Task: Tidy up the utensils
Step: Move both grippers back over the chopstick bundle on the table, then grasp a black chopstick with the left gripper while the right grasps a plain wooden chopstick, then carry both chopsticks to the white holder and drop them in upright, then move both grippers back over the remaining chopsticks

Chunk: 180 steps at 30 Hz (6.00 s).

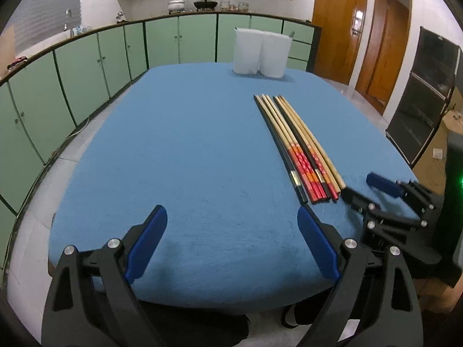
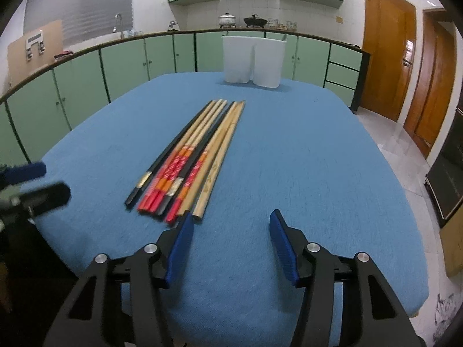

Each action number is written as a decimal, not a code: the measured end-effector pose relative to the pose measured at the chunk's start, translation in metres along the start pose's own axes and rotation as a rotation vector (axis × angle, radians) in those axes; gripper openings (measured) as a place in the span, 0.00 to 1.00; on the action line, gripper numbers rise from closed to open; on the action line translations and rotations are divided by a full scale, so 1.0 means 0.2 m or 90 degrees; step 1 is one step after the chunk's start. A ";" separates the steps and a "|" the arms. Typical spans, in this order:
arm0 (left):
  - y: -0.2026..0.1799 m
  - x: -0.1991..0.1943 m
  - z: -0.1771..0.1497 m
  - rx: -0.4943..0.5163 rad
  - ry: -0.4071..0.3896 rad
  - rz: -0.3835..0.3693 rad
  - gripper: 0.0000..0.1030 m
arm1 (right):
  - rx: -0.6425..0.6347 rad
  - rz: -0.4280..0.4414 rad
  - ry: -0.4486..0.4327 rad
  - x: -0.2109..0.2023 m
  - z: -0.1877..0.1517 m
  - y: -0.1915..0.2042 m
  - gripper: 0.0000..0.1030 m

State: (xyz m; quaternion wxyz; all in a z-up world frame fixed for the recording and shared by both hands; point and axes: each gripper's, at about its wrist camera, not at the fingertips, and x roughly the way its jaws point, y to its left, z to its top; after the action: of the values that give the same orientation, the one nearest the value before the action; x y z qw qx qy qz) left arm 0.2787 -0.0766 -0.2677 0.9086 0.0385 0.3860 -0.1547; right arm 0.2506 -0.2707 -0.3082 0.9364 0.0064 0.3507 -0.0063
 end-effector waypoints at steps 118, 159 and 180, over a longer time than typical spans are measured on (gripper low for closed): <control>-0.10 0.06 2.02 0.025 -0.102 -0.081 0.06 | 0.021 0.044 -0.053 -0.18 2.13 -0.39 0.06; 0.14 -0.16 0.89 0.032 -0.177 0.026 0.78 | 0.014 0.012 -0.065 -0.20 0.66 -0.39 0.39; 0.21 -0.18 0.08 -0.035 -0.089 0.026 0.80 | -0.044 0.056 0.005 0.06 0.07 0.10 0.40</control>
State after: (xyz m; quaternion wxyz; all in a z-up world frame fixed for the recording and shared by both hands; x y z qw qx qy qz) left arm 0.2798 -0.0314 -0.2334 0.9370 0.0107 0.3248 -0.1281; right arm 0.2699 -0.2501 -0.3058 0.9340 -0.0106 0.3539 0.0472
